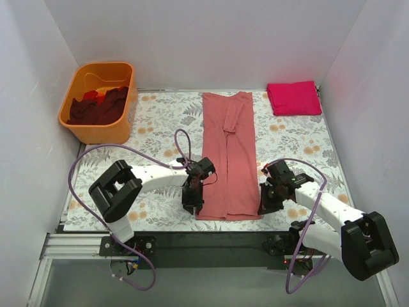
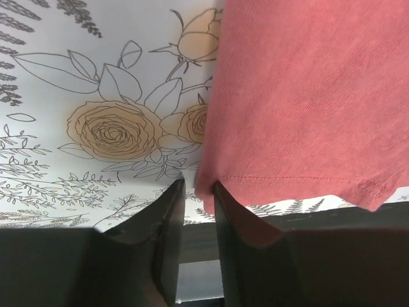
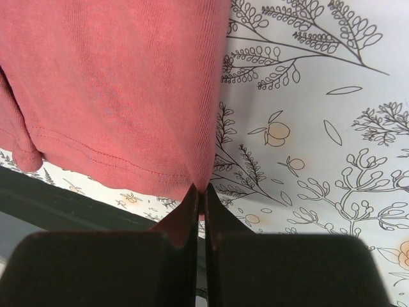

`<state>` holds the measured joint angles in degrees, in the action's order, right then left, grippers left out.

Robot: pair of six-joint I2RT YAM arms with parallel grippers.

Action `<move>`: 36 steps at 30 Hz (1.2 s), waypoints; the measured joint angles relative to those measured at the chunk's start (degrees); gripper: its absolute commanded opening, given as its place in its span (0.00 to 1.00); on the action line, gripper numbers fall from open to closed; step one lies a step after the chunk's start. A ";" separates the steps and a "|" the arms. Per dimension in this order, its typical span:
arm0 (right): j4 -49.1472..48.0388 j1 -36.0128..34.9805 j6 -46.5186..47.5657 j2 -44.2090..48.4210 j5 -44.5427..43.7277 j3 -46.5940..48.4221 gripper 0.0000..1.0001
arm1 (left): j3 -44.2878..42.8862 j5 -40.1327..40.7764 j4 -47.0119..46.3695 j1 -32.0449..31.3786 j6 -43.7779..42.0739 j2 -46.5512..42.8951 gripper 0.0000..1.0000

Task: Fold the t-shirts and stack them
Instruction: Fold the tshirt

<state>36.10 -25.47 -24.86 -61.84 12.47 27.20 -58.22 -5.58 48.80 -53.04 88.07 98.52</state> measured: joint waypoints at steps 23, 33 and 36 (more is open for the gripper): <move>7.82 -3.28 -1.40 12.44 11.21 -2.16 0.01 | 13.38 -4.79 2.25 -3.91 7.02 -18.58 0.00; 11.10 -2.67 0.44 2.99 3.17 9.55 0.01 | 3.08 -5.81 0.87 6.03 2.08 -13.94 0.00; 8.72 -0.11 2.51 -2.82 0.22 16.61 0.01 | -4.48 -3.50 -1.40 12.41 -1.70 -9.03 0.00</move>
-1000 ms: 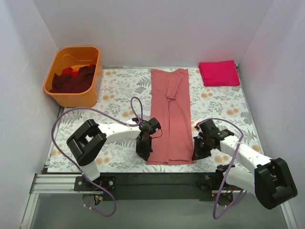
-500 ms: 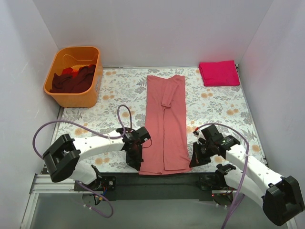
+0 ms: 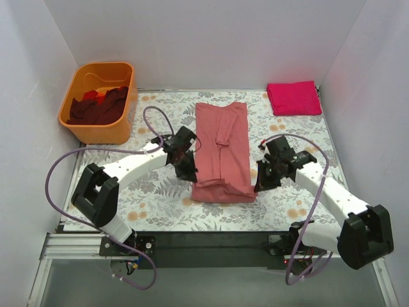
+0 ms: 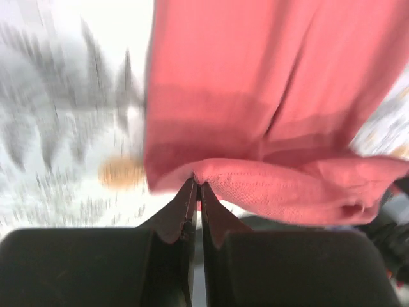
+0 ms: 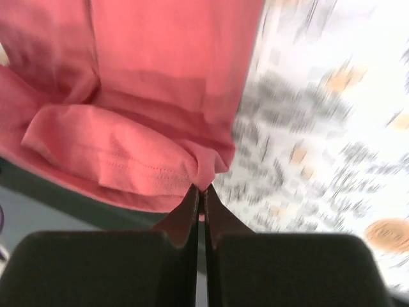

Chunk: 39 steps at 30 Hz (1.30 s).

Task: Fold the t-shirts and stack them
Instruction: Fold the tshirt

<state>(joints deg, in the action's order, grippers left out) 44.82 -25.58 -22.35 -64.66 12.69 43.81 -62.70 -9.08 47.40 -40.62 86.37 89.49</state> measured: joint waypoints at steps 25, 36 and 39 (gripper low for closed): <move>-13.73 9.88 9.44 -28.20 -0.92 21.03 0.01 | -18.25 5.64 -12.00 12.79 -12.52 21.31 0.00; -15.19 10.54 10.36 -33.14 -0.33 24.46 0.01 | -21.07 5.70 -13.07 14.08 -13.55 23.69 0.00; -15.43 10.91 10.38 -33.53 -0.17 24.76 0.01 | -21.59 5.77 -13.11 14.34 -13.60 24.13 0.00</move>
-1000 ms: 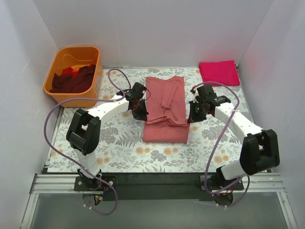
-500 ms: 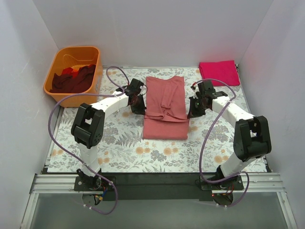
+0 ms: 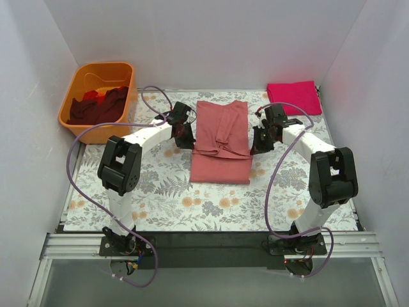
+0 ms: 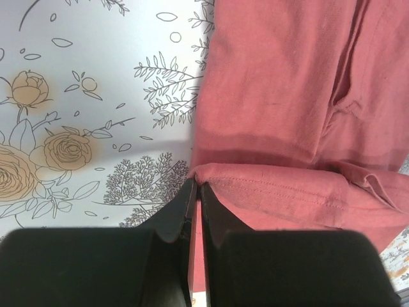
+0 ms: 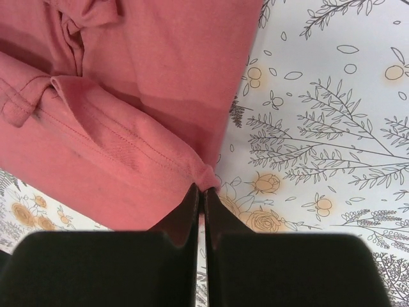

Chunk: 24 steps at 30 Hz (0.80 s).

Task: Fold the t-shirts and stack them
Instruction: Fold the tshirt

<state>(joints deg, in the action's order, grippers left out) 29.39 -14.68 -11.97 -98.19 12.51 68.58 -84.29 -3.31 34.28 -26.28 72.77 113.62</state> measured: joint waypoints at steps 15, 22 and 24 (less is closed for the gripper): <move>-0.85 0.39 -0.04 -0.04 0.48 2.78 0.01 | -4.07 1.03 -0.50 0.11 -1.01 -0.04 0.00; -3.87 0.74 -0.02 -3.82 0.48 3.23 0.01 | -4.07 2.21 -2.71 0.68 -1.01 2.49 0.00; -4.50 0.92 -0.02 -5.42 0.44 3.23 0.03 | -4.07 2.45 -3.32 0.85 -1.01 4.11 0.06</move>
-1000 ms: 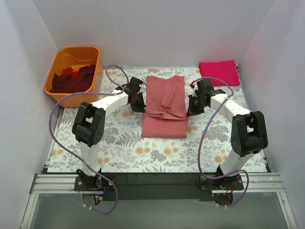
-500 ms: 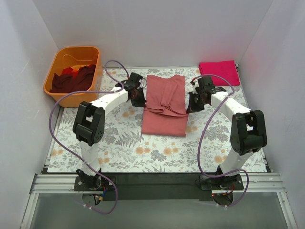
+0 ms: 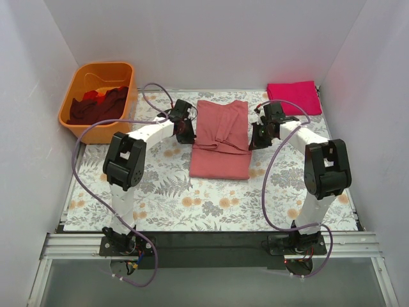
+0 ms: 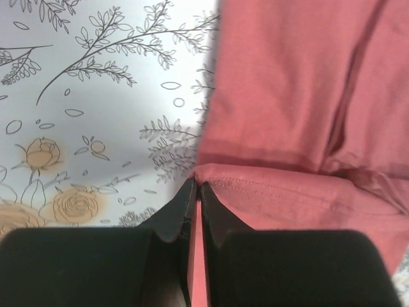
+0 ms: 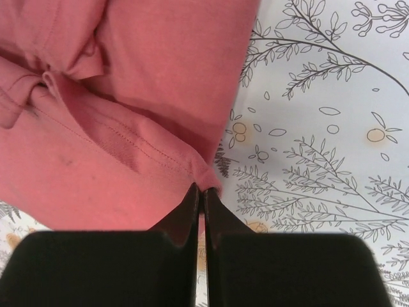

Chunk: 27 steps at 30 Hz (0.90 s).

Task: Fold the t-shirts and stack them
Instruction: Fold the tshirt

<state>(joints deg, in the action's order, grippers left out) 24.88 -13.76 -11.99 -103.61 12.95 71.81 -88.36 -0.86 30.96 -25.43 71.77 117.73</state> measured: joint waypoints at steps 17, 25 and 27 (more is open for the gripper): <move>-2.69 -5.09 1.73 8.66 -4.20 -0.83 0.26 | 5.77 2.05 -2.43 -1.97 0.92 -9.27 0.48; -7.02 -13.07 0.20 7.48 -1.01 -5.07 0.13 | 15.17 0.22 -5.46 -11.30 3.26 -16.22 0.19; -7.63 -14.05 -0.22 4.83 -0.26 -5.25 0.12 | 17.64 -0.81 -5.68 -12.50 3.76 -14.69 0.17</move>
<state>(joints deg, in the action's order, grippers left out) 17.26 -27.81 -12.21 -98.78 12.69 66.57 -70.72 -1.67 25.28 -37.93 75.53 103.04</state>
